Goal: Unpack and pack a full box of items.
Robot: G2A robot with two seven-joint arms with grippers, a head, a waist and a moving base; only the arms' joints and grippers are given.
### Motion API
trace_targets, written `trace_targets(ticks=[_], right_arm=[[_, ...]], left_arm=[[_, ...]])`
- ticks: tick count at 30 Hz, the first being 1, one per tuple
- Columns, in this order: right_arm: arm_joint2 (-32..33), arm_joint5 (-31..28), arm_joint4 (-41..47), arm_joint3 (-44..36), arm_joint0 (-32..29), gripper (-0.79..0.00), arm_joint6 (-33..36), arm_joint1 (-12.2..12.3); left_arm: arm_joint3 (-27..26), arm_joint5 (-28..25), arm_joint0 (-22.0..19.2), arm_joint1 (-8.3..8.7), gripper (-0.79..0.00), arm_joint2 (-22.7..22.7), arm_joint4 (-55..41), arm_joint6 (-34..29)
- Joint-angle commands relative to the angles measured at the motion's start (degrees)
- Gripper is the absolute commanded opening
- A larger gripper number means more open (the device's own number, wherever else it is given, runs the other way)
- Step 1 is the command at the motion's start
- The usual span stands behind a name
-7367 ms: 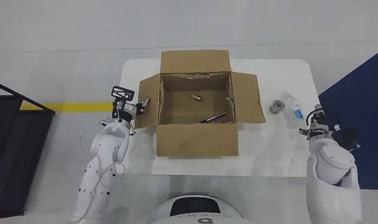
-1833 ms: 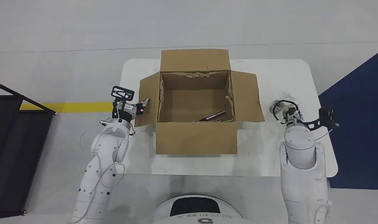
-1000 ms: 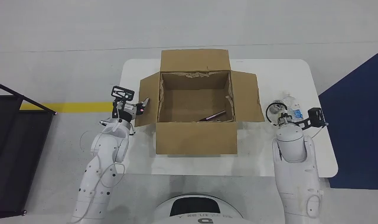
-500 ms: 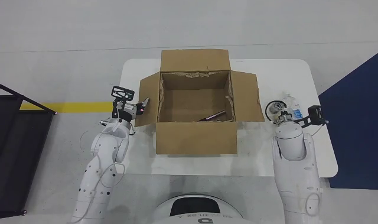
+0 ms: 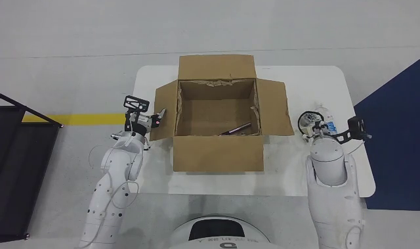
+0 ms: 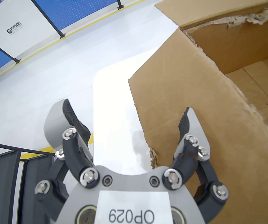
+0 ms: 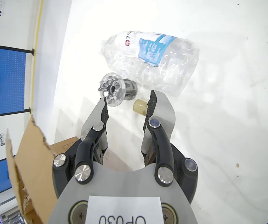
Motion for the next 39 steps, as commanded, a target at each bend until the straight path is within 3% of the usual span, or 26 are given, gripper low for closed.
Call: trace_targets(ticks=[1,9,13,16,17,29,33,37,39], right_arm=[[0.0,-2.1,0.8,-2.4,-1.8,-0.431,1.1,0.1],[-1.4,-13.8,2.7,-11.5,-6.4,-0.409,4.7,0.4],[-6.6,-20.8,0.1,-15.8,-5.9,-0.413,9.8,0.9],[-12.8,-23.9,-4.1,-15.9,-2.2,-0.397,15.6,1.2],[-14.2,-23.8,-5.5,-15.6,-1.0,0.000,16.7,1.3],[-14.4,-24.2,-5.8,-15.5,-0.9,0.000,16.8,1.3],[-24.6,-26.3,-13.4,-10.6,7.0,0.000,25.8,1.4],[-36.2,-19.8,-23.4,-5.1,14.7,0.000,33.1,0.6],[-38.6,-16.6,-24.8,-4.5,16.1,0.000,33.4,0.2]], left_arm=[[0.0,0.0,0.0,0.00,0.000,0.0,0.0,0.0],[0.0,0.0,0.0,0.00,0.000,0.0,0.0,0.0],[0.0,0.0,0.0,0.00,0.000,0.0,0.0,0.0],[0.0,0.0,0.0,0.00,0.000,0.0,0.0,0.0],[0.0,0.0,0.0,0.00,0.000,0.0,0.0,0.0],[0.0,0.0,0.0,0.00,0.000,0.0,0.0,0.0],[0.0,0.0,0.0,0.00,0.000,0.0,0.0,0.0],[0.0,0.0,0.0,0.00,0.000,0.0,0.0,0.0],[0.0,0.0,0.0,0.00,0.000,0.0,0.0,0.0]])
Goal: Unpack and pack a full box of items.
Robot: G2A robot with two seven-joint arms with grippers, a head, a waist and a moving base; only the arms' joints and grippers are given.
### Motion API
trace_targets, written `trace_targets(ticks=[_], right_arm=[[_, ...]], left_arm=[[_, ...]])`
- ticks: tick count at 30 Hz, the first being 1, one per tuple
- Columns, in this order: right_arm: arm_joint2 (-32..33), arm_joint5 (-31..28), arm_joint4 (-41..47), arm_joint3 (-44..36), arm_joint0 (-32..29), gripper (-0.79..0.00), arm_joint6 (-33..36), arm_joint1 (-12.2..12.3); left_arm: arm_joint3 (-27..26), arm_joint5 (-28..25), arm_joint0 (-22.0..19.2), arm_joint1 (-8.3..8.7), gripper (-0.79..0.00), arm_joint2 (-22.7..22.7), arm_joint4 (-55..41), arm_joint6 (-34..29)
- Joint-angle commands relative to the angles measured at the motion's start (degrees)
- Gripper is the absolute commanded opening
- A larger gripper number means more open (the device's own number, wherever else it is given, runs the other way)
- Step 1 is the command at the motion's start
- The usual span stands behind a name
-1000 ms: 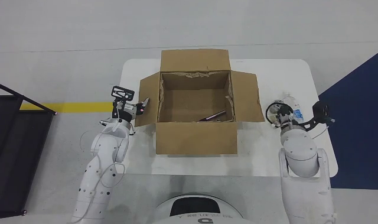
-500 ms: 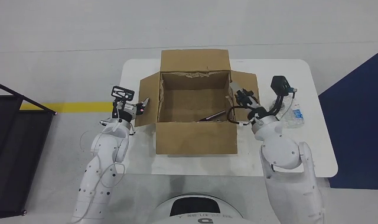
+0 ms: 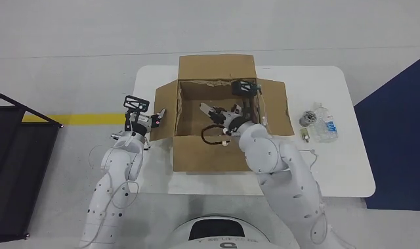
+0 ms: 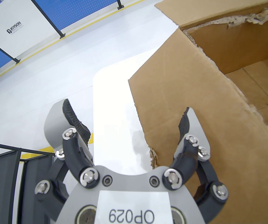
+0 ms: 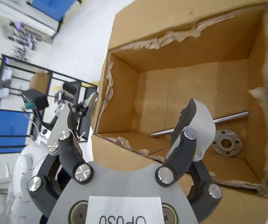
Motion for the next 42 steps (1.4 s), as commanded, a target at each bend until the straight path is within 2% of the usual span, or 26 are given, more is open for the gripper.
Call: trace_targets(ticks=[1,17,20,24,28,36,42], right_arm=[[-1.1,1.3,-0.5,0.1,0.5,0.000,0.0,-0.1],[-1.1,1.3,-0.5,0.1,0.5,0.000,0.0,-0.1],[-0.2,5.1,-1.2,6.8,2.6,0.000,0.7,-0.3],[-1.4,10.3,0.7,15.0,8.5,0.000,6.0,-1.3],[-2.8,15.5,1.8,22.5,12.2,0.000,6.4,-2.2],[-6.8,23.0,-0.8,30.6,15.3,0.000,6.7,-3.4],[-7.4,24.0,1.1,34.8,17.0,0.000,5.7,-4.2]], left_arm=[[0.0,0.0,0.0,0.00,0.000,0.0,0.0,0.0],[0.0,0.0,0.0,0.00,0.000,0.0,0.0,0.0],[0.0,0.0,0.0,0.00,0.000,0.0,0.0,0.0],[0.0,0.0,0.0,0.00,0.000,0.0,0.0,0.0],[0.0,0.0,0.0,0.00,0.000,0.0,0.0,0.0],[0.0,0.0,0.0,0.00,0.000,0.0,0.0,0.0],[0.0,0.0,0.0,0.00,0.000,0.0,0.0,0.0]])
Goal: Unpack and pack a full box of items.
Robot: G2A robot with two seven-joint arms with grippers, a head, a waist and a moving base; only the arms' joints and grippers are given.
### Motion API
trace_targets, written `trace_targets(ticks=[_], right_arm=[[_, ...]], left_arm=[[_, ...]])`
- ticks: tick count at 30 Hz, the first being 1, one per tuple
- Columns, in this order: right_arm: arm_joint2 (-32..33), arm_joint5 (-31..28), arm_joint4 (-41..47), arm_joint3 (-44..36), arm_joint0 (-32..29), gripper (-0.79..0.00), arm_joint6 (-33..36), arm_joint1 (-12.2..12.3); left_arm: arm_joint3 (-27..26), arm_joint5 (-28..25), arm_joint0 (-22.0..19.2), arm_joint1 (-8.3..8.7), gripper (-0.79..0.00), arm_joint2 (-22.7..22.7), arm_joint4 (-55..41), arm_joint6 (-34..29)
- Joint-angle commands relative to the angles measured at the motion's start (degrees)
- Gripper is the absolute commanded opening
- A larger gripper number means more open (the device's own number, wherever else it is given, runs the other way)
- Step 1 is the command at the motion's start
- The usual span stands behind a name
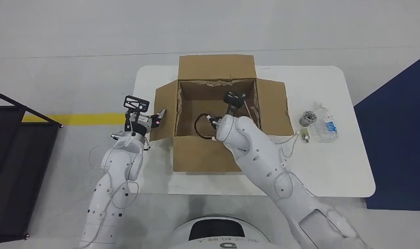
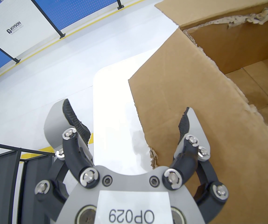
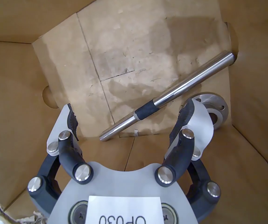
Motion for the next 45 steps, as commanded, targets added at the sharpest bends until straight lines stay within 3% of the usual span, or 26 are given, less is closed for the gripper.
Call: trace_targets(ticks=[1,9,15,23,25,29,34,37,38,40,45], right_arm=[[-0.3,0.0,0.9,1.5,0.9,0.000,0.0,-0.3],[-1.4,-3.7,5.9,5.2,4.9,0.000,1.2,-1.6],[1.3,-7.4,9.9,0.0,2.1,0.000,-5.7,-1.7],[4.6,-2.3,6.6,-5.1,-1.9,0.000,-3.4,-0.3],[5.3,0.4,5.2,-5.1,-1.8,-0.095,-1.9,0.0],[4.5,2.9,4.0,-0.7,-0.2,-0.209,-2.8,-0.1],[1.5,4.0,6.2,7.7,3.6,-0.283,-4.0,-1.0],[-0.6,4.0,8.5,12.1,6.2,-0.271,-4.0,-1.9],[-1.3,4.0,9.3,13.0,7.0,-0.222,-4.0,-2.2],[-2.5,4.0,10.0,13.7,8.3,-0.194,-4.0,-2.7],[-2.0,4.0,9.2,8.3,7.8,-0.145,-4.1,-2.8]], left_arm=[[0.0,0.0,0.0,0.00,0.000,0.0,0.0,0.0],[0.0,0.0,0.0,0.00,0.000,0.0,0.0,0.0],[0.0,0.0,0.0,0.00,0.000,0.0,0.0,0.0],[0.0,0.0,0.0,0.00,0.000,0.0,0.0,0.0],[0.0,0.0,0.0,0.00,0.000,0.0,0.0,0.0],[0.0,0.0,0.0,0.00,0.000,0.0,0.0,0.0],[0.0,0.0,0.0,0.00,0.000,0.0,0.0,0.0],[0.0,0.0,0.0,0.00,0.000,0.0,0.0,0.0],[0.0,0.0,0.0,0.00,0.000,0.0,0.0,0.0],[0.0,0.0,0.0,0.00,0.000,0.0,0.0,0.0],[0.0,0.0,0.0,0.00,0.000,0.0,0.0,0.0]])
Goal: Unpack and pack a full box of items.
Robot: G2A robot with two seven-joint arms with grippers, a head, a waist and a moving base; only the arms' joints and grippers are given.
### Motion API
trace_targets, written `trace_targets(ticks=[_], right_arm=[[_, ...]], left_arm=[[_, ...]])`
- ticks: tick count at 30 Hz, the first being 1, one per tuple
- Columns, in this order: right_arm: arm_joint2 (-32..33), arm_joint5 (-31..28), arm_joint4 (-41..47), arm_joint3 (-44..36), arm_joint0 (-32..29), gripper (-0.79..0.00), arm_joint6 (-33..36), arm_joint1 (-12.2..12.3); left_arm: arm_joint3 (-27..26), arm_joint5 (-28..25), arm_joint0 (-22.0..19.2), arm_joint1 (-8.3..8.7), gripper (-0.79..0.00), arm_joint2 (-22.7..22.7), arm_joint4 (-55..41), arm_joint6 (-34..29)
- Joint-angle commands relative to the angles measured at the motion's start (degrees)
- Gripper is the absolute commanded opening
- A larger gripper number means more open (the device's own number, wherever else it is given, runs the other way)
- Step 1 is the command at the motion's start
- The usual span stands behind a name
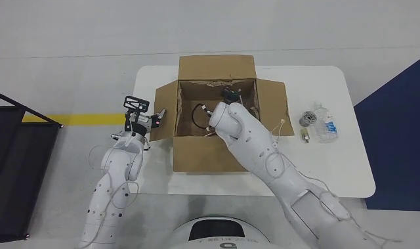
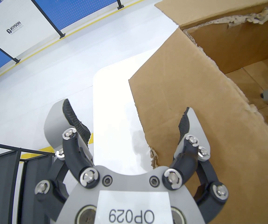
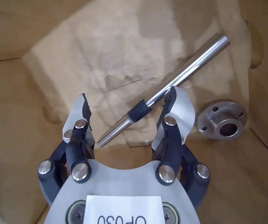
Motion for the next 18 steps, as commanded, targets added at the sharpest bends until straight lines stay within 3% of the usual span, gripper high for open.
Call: trace_targets(ticks=[1,8,13,15,18], right_arm=[[1.4,0.0,-1.3,-3.1,-1.5,-0.157,-0.3,0.4],[6.6,0.0,-6.0,-10.2,-8.5,-0.145,0.0,2.0],[4.0,-0.4,-4.4,-3.2,-6.2,-0.249,0.4,1.5],[2.0,-0.5,-3.1,-0.4,-4.2,-0.372,0.6,1.0],[-0.8,-0.9,-1.1,1.9,-2.0,-0.443,1.0,0.3]], left_arm=[[0.0,0.0,0.0,0.00,0.000,0.0,0.0,0.0],[0.0,0.0,0.0,0.00,0.000,0.0,0.0,0.0],[0.0,0.0,0.0,0.00,0.000,0.0,0.0,0.0],[0.0,0.0,0.0,0.00,0.000,0.0,0.0,0.0],[0.0,0.0,0.0,0.00,0.000,0.0,0.0,0.0]])
